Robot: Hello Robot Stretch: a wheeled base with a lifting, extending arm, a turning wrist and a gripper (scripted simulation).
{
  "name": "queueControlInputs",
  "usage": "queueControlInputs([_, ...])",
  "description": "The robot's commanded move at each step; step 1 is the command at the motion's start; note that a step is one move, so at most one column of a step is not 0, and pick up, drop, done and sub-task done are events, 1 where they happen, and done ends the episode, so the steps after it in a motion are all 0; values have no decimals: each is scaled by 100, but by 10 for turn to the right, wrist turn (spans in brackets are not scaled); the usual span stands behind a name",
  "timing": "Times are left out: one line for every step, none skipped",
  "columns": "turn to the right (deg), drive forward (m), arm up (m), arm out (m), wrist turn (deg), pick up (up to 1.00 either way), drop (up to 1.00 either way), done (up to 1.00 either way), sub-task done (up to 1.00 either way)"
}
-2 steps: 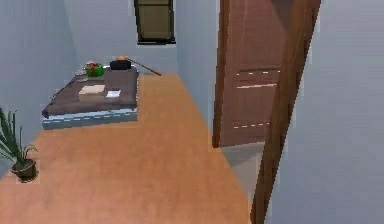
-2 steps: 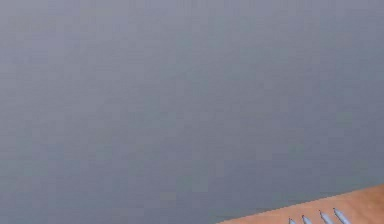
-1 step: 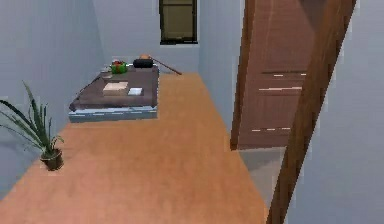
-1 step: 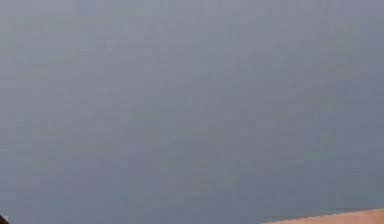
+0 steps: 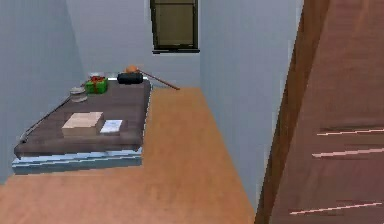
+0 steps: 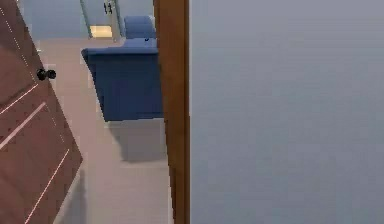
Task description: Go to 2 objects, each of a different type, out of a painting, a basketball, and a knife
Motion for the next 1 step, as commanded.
queueControlInputs([0, 100, 0, 0, 0, 0, 0, 0, 0])
